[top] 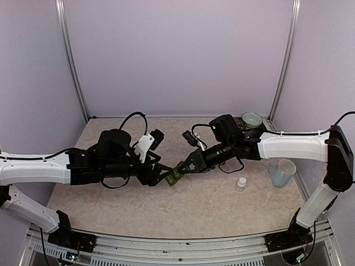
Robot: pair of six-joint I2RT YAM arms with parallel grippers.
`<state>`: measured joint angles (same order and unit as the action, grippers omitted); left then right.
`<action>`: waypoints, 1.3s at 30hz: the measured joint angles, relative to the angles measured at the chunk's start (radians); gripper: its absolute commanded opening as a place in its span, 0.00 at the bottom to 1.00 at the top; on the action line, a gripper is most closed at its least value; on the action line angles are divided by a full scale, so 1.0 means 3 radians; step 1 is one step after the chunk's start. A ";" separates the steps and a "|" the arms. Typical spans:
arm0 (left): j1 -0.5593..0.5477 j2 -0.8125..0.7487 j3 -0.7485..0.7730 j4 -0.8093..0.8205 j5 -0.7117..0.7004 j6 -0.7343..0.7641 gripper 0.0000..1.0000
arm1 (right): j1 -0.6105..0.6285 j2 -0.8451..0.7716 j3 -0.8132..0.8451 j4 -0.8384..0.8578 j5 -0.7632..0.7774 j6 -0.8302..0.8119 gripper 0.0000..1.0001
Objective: Sort the pills into containers
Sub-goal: Open the lid of the pill container.
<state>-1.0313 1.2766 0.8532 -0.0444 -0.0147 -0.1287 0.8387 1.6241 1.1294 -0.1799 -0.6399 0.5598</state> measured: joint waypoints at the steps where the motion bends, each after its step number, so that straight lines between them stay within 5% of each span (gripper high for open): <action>1: 0.0001 -0.0011 0.0000 0.0015 0.0000 -0.0006 0.78 | -0.0001 0.0004 -0.0005 -0.0023 0.0011 -0.0010 0.04; 5: 0.0001 -0.0018 0.0000 0.0037 -0.0013 -0.0045 0.97 | -0.0010 0.0004 -0.0008 -0.0045 0.0020 -0.0031 0.04; 13: -0.0261 0.0186 0.0057 -0.0051 -0.0384 0.0015 0.99 | -0.0036 0.0004 -0.0006 -0.0069 0.0048 0.0009 0.04; 28: -0.0534 0.0886 0.0395 -0.0354 -0.1165 0.0192 0.85 | -0.0072 0.0004 0.0010 -0.0183 0.0079 0.0037 0.04; 39: -0.0464 0.0977 0.0451 -0.0351 -0.1124 0.0231 0.64 | -0.0072 0.0003 0.0010 -0.0159 0.0084 0.0055 0.05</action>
<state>-1.1706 1.5696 0.9886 -0.1497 -0.3519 -0.0593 0.8169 1.6249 1.1324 -0.2276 -0.6147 0.5762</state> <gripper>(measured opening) 0.649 0.226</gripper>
